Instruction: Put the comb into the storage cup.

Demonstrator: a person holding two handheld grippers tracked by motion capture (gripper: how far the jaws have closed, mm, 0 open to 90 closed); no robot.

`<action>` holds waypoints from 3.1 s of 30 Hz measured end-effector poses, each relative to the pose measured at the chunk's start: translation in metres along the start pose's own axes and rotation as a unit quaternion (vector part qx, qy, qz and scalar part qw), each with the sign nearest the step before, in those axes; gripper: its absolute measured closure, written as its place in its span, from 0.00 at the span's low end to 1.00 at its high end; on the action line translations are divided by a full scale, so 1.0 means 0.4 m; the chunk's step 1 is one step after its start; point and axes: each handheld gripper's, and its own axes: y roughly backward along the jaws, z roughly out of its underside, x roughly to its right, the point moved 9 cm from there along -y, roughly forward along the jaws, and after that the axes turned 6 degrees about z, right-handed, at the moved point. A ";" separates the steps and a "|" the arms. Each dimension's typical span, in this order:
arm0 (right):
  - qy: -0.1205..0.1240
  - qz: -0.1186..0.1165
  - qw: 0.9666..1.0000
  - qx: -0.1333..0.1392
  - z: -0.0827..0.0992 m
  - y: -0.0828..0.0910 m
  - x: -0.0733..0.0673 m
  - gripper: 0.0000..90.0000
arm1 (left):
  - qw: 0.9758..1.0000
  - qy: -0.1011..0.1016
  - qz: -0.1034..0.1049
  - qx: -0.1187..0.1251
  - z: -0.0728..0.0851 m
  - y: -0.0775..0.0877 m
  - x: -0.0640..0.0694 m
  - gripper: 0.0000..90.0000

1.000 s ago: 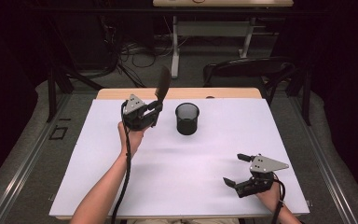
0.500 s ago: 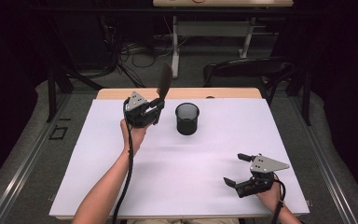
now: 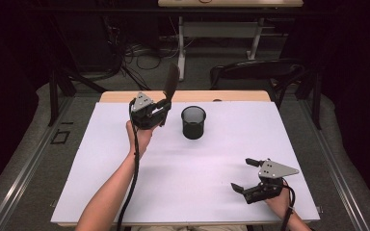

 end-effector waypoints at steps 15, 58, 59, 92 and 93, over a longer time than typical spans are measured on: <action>0.001 0.000 1.000 -0.001 0.000 0.002 0.002 0.00 | 1.000 0.004 -0.002 0.009 -0.016 -0.021 0.002 0.80; 0.000 0.000 1.000 0.000 -0.001 0.003 0.001 0.00 | 0.999 0.030 0.000 0.033 -0.062 -0.076 0.012 0.80; 0.000 0.000 1.000 0.001 -0.001 0.003 0.001 0.00 | 0.999 0.030 0.000 0.034 -0.062 -0.076 0.012 0.80; 0.002 0.001 1.000 0.000 0.000 0.003 0.002 0.00 | 0.998 0.045 -0.003 0.054 -0.076 -0.108 0.023 0.80; 0.002 0.001 1.000 0.000 0.000 0.003 0.002 0.00 | 0.998 0.044 -0.002 0.053 -0.077 -0.109 0.025 0.80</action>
